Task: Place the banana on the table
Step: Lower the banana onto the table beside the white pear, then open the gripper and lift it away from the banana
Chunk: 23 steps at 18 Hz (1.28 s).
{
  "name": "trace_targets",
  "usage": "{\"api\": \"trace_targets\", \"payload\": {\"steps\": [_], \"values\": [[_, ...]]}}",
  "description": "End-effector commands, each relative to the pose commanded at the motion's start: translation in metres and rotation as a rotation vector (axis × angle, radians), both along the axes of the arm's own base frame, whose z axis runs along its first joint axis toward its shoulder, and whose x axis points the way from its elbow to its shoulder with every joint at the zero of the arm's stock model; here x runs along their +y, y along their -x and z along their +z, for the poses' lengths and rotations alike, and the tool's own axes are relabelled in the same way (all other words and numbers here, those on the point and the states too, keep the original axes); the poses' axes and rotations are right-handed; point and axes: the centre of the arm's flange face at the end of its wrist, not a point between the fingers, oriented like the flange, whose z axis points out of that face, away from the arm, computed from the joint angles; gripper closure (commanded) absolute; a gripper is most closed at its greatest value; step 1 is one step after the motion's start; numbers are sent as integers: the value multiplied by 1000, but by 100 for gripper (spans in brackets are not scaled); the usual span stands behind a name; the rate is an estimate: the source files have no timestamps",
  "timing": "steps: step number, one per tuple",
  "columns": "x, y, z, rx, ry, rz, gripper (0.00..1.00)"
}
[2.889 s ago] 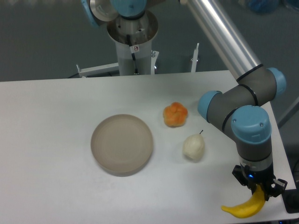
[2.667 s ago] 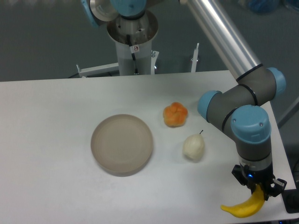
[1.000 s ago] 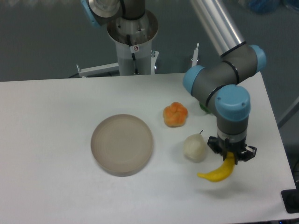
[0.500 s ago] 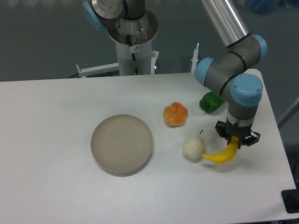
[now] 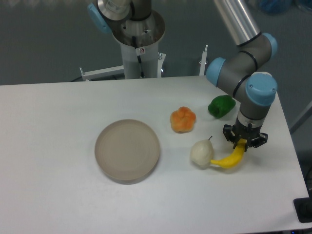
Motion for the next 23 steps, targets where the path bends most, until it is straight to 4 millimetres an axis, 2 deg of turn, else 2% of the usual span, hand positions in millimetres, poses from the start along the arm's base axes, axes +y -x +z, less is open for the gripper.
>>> {"api": "trace_targets", "payload": {"steps": [20, 22, 23], "values": [[-3, 5, -12, -9, 19, -10, 62], [-3, 5, -11, -8, 18, -8, 57], [-3, 7, -8, -2, 16, -6, 51]]}}
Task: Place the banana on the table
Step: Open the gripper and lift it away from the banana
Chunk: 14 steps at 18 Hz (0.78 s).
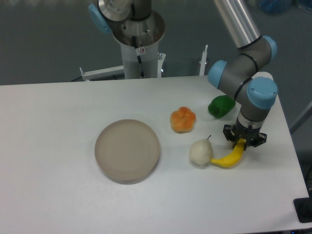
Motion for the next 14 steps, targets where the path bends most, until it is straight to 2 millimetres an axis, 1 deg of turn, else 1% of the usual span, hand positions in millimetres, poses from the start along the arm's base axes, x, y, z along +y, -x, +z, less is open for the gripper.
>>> {"api": "trace_targets", "payload": {"steps": [1, 2, 6, 12, 13, 14], "values": [[0, 2, 5, 8, -5, 0, 29], [0, 5, 10, 17, -11, 8, 0], [5, 15, 34, 56, -37, 15, 0], [15, 27, 82, 135, -94, -9, 0], [21, 31, 96, 160, -106, -24, 0], [25, 36, 116, 194, -123, -30, 0]]}}
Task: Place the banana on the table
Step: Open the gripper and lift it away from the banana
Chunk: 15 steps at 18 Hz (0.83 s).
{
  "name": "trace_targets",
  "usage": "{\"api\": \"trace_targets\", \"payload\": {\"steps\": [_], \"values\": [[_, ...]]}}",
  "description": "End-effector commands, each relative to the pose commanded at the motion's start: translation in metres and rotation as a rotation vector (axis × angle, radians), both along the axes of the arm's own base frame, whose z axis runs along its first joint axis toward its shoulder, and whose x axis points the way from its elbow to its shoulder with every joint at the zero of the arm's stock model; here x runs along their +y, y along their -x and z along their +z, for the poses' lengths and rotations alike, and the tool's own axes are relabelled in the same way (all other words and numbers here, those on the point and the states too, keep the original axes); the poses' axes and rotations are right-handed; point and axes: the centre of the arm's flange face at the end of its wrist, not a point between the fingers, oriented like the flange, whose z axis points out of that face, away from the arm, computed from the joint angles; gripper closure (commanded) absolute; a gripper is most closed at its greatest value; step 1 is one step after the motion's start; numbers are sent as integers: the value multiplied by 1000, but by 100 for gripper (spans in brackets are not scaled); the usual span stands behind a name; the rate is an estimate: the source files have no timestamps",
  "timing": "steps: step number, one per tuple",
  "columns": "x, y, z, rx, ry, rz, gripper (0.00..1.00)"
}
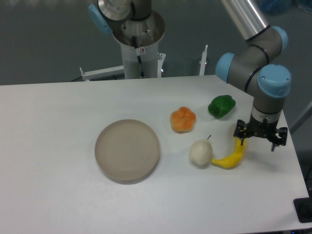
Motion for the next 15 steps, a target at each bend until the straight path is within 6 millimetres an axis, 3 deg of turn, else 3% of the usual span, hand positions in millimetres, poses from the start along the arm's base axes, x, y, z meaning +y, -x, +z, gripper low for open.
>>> {"api": "trace_targets", "payload": {"steps": [2, 4, 8, 10, 15], "values": [[2, 7, 22, 47, -6, -41, 0], [-2, 12, 28, 69, 9, -72, 0], [-24, 26, 54, 120, 28, -129, 0], [-37, 33, 60, 144, 54, -188, 0], [-39, 33, 55, 148, 76, -240, 0]]}}
